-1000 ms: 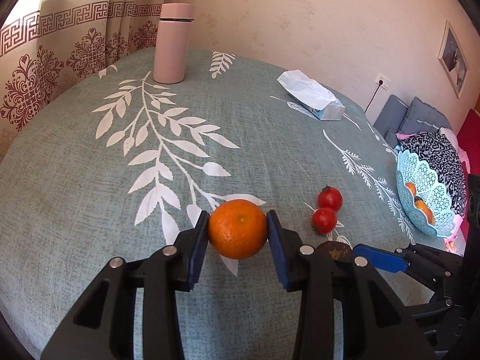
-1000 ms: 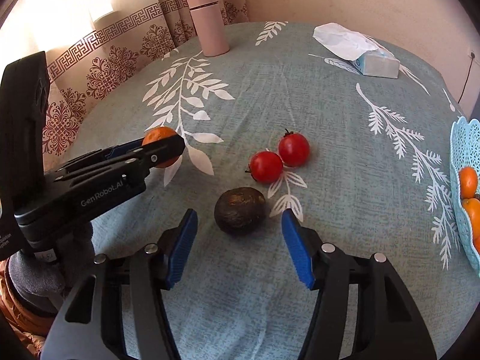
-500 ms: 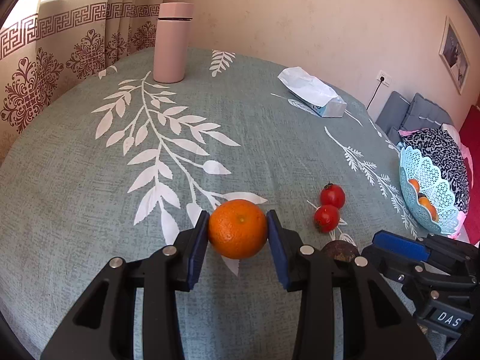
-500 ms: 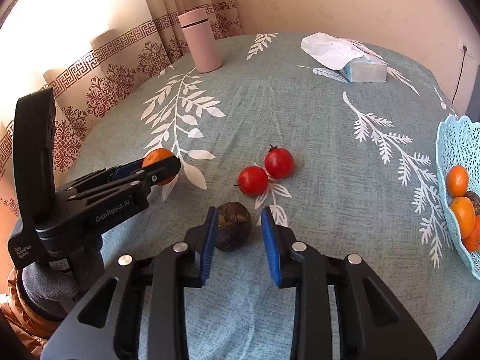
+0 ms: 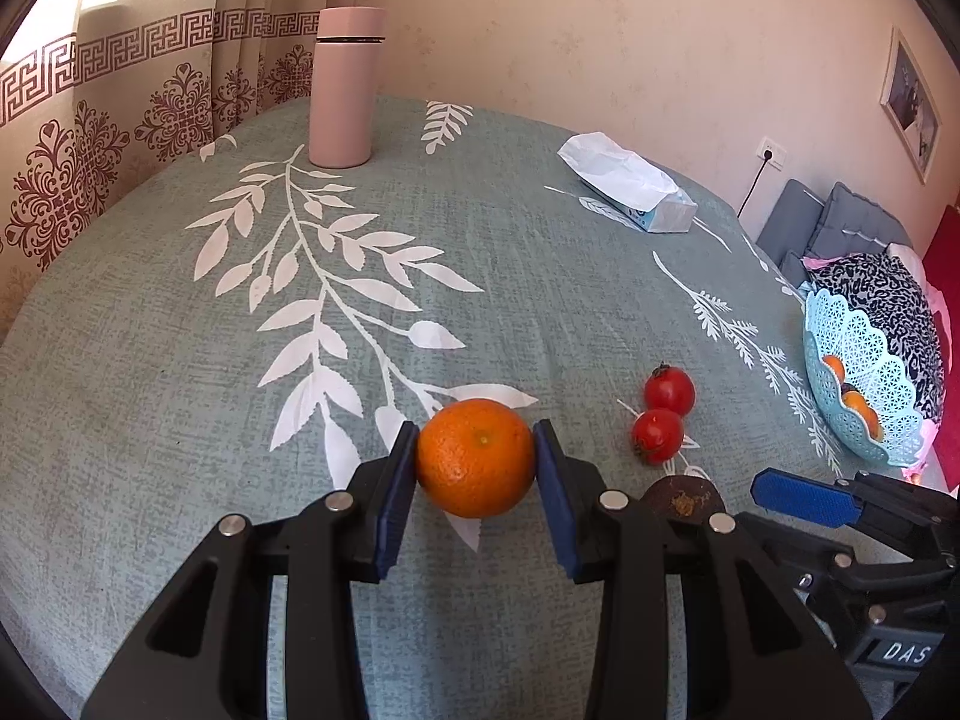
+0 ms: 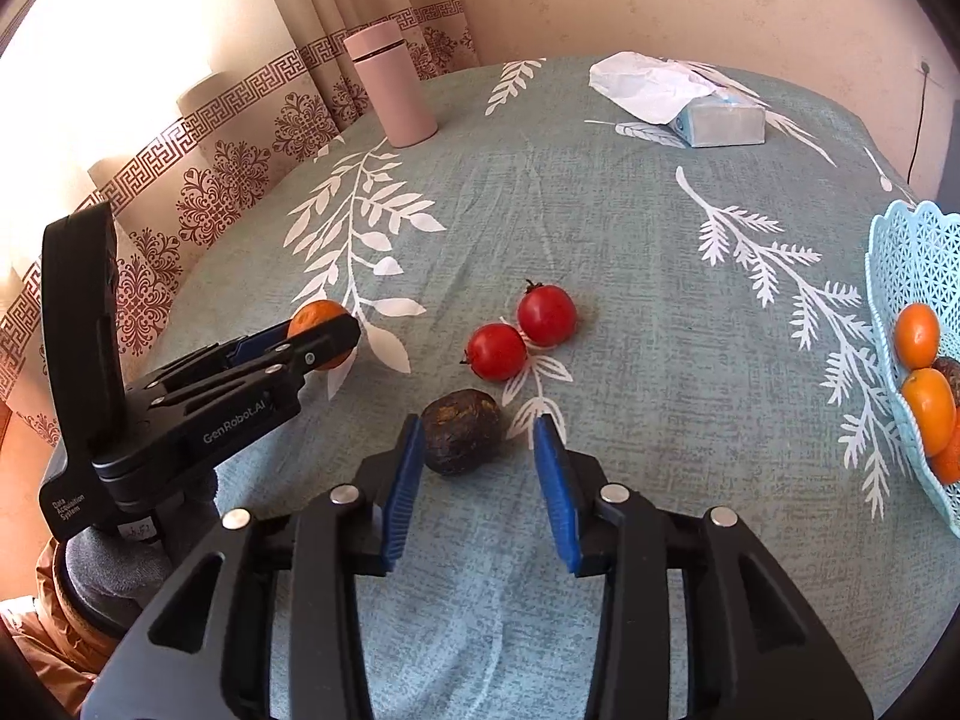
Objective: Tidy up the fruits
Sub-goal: 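Grasp the orange with left tool while right tool grasps the dark brown fruit, then carry the orange and dark fruit into the blue basket and open both tools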
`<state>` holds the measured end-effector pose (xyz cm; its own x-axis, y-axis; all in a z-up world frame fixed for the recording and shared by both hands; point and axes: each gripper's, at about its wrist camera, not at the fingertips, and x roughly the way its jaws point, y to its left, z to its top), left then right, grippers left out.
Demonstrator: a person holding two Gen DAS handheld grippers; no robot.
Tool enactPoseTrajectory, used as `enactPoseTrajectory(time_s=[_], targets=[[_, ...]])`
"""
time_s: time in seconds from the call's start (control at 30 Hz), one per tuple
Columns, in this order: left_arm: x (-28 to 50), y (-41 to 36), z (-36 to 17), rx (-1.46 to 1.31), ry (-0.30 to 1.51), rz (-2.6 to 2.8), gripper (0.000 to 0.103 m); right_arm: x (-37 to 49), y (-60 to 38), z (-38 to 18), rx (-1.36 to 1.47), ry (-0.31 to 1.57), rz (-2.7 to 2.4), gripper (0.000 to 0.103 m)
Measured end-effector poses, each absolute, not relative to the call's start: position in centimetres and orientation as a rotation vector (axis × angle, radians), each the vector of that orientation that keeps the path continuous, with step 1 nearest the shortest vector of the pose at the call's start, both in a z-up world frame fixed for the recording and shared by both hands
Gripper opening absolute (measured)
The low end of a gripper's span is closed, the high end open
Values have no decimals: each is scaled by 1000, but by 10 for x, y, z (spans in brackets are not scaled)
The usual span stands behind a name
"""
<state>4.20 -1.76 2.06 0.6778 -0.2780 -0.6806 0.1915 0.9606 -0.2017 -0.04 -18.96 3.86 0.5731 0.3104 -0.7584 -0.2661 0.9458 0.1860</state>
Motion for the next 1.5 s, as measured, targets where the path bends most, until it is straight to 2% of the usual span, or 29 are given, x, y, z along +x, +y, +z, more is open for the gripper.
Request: enactPoseTrajectory(time_s=[0.03, 0.2, 0.3, 0.6, 1.03, 1.5], targets=[[42, -17, 21, -119, 784, -264, 39, 1, -184, 36, 34, 904, 341, 56], [42, -16, 21, -128, 784, -265, 39, 13, -168, 21, -22, 943, 342, 56], [42, -16, 21, -126, 784, -265, 39, 15, -168, 15, -26, 951, 331, 40], [42, -18, 21, -112, 784, -259, 39, -1, -193, 42, 34, 862, 290, 39], [38, -31, 26, -54, 776, -256, 39, -29, -298, 87, 164, 707, 42, 39], [35, -71, 44, -8, 769, -337, 39, -62, -398, 89, 286, 648, -211, 40]])
